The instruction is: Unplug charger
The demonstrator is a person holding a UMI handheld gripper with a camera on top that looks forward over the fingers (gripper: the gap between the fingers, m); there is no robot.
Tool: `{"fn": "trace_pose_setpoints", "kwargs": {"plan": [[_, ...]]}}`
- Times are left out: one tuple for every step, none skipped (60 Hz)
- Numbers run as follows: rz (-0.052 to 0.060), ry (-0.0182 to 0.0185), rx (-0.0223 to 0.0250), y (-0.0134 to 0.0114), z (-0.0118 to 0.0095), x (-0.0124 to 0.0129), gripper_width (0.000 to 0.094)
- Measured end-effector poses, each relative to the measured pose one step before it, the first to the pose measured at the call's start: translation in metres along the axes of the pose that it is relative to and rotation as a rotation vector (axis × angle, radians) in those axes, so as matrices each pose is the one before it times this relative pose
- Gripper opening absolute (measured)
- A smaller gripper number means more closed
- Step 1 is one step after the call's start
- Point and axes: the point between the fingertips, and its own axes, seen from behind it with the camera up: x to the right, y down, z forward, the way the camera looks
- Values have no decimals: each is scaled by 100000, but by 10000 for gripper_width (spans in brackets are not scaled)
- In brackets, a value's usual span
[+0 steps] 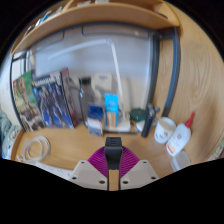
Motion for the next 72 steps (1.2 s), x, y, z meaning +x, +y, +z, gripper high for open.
{"fn": "trace_pose_setpoints", "kwargs": {"plan": [[-237,-128,-2642,1002,6,566,116],[-118,-268,-1857,889,237,357,116],[237,-264,-1192,1042,473,216,116],[140,-547,-1649,860,295,221,117],[91,-602,-1641,795,235,158,116],[80,-509,-1393,697,191,132,116],[70,-448,-1014,607,175,157,116],[12,-404,-717,472,153,148,116],[-211,-559,-920,354,12,177,117],[-262,-376,-573,410,131,66,117],[-364,-383,-775,413,171,66,117],[-442,-430,-814,367,169,29,117],[-292,-521,-776,348,174,11,115],[-69,-544,-762,308,161,-7,116],[91,-720,-875,241,146,-20,121],[349,-556,-841,283,185,-64,122],[369,-573,-1122,356,140,-60,122],[444,-659,-1261,368,147,-78,123],[446,-664,-1106,309,146,-54,124],[442,-726,-950,283,138,-106,130],[414,-387,-820,255,140,-21,132],[392,-334,-892,268,142,-17,144],[200,-398,-911,334,185,99,152],[281,-63,-1188,287,174,18,157],[13,-71,-752,286,140,49,164],[288,-244,1187,-276,85,-42,171],[283,9,505,-110,34,4,172],[90,220,18,-12,40,50,182],[-62,249,-173,21,32,41,189],[-121,53,-42,-28,48,35,197],[-21,-100,-48,-22,47,-9,206],[-28,-211,-97,-69,25,30,215],[64,-100,44,-6,46,-77,229],[18,-46,178,-10,39,-10,307],[56,28,95,-19,26,4,314],[104,189,193,-62,7,9,327],[22,301,408,-107,12,41,412],[-2,334,469,-147,-24,59,385],[-268,44,342,-145,-104,61,387],[-319,-23,398,-164,-81,-42,381],[-421,7,635,-226,-78,1,377],[-230,255,857,-280,-139,36,379],[7,252,960,-328,-179,-10,385],[44,-208,391,-227,-240,-134,397],[8,-160,457,-305,-319,-136,408],[-95,-193,804,-405,-353,-137,419],[45,-18,1045,-466,-364,-114,426],[104,83,1174,-516,-414,-84,434],[242,191,1429,-563,-507,-120,438],[205,97,1417,-633,-472,-162,446],[307,-158,1498,-635,-474,-146,452],[374,-11,1561,-700,-590,-186,467],[269,-29,1672,-784,-656,-218,490],[269,-195,1933,-862,-669,-271,515],[273,-295,2154,-946,-689,-296,538],[354,-116,2267,-1008,-665,-296,553],[259,-282,2225,-946,-740,-323,560],[74,-230,2410,-873,-714,-252,573],[141,-27,2265,-974,-724,-314,590],[151,-125,2258,-976,-739,-346,613],[87,-51,2211,-942,-754,-298,653],[-31,-75,2203,-914,-744,-311,721],[-94,-213,2138,-907,-719,-345,772],[-34,157,1856,-1029,-758,-559,750],[23,-179,1873,-858,-727,-353,765],[123,-147,1873,-683,-698,-405,781],[-135,-162,1519,-665,-746,-293,789],[-225,-296,1522,-552,-736,-285,789],[-128,-83,1255,-489,-735,-354,788],[-142,-119,1080,-404,-681,-354,786],[-274,-94,854,-323,-719,-364,783],[-397,16,720,-244,-679,-354,785]]}}
